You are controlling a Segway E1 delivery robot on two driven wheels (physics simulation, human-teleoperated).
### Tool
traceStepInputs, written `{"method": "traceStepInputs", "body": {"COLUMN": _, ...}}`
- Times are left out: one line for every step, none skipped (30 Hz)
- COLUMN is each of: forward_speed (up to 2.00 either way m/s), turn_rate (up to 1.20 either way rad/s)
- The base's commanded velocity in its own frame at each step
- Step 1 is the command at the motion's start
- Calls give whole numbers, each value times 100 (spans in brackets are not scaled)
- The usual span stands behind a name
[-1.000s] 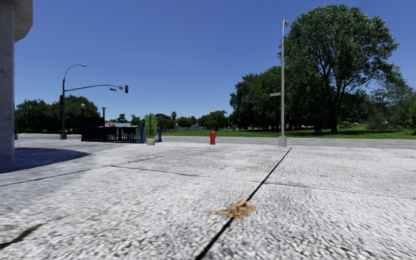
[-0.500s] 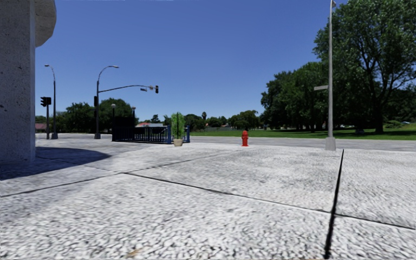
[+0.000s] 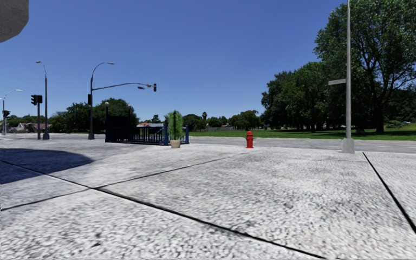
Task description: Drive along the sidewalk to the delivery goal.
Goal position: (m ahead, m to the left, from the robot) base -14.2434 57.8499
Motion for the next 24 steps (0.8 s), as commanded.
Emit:
{"method": "traceStepInputs", "body": {"forward_speed": 200, "turn_rate": 0}}
{"method": "traceStepInputs", "body": {"forward_speed": 200, "turn_rate": 1}}
{"method": "traceStepInputs", "body": {"forward_speed": 200, "turn_rate": 2}}
{"method": "traceStepInputs", "body": {"forward_speed": 200, "turn_rate": 5}}
{"method": "traceStepInputs", "body": {"forward_speed": 200, "turn_rate": 7}}
{"method": "traceStepInputs", "body": {"forward_speed": 200, "turn_rate": 13}}
{"method": "traceStepInputs", "body": {"forward_speed": 200, "turn_rate": 18}}
{"method": "traceStepInputs", "body": {"forward_speed": 200, "turn_rate": 18}}
{"method": "traceStepInputs", "body": {"forward_speed": 200, "turn_rate": 22}}
{"method": "traceStepInputs", "body": {"forward_speed": 200, "turn_rate": 24}}
{"method": "traceStepInputs", "body": {"forward_speed": 200, "turn_rate": 26}}
{"method": "traceStepInputs", "body": {"forward_speed": 200, "turn_rate": 30}}
{"method": "traceStepInputs", "body": {"forward_speed": 200, "turn_rate": 33}}
{"method": "traceStepInputs", "body": {"forward_speed": 200, "turn_rate": 34}}
{"method": "traceStepInputs", "body": {"forward_speed": 200, "turn_rate": 35}}
{"method": "traceStepInputs", "body": {"forward_speed": 200, "turn_rate": 35}}
{"method": "traceStepInputs", "body": {"forward_speed": 200, "turn_rate": 35}}
{"method": "traceStepInputs", "body": {"forward_speed": 200, "turn_rate": 35}}
{"method": "traceStepInputs", "body": {"forward_speed": 200, "turn_rate": 35}}
{"method": "traceStepInputs", "body": {"forward_speed": 200, "turn_rate": 35}}
{"method": "traceStepInputs", "body": {"forward_speed": 200, "turn_rate": 35}}
{"method": "traceStepInputs", "body": {"forward_speed": 200, "turn_rate": 35}}
{"method": "traceStepInputs", "body": {"forward_speed": 200, "turn_rate": 35}}
{"method": "traceStepInputs", "body": {"forward_speed": 200, "turn_rate": 37}}
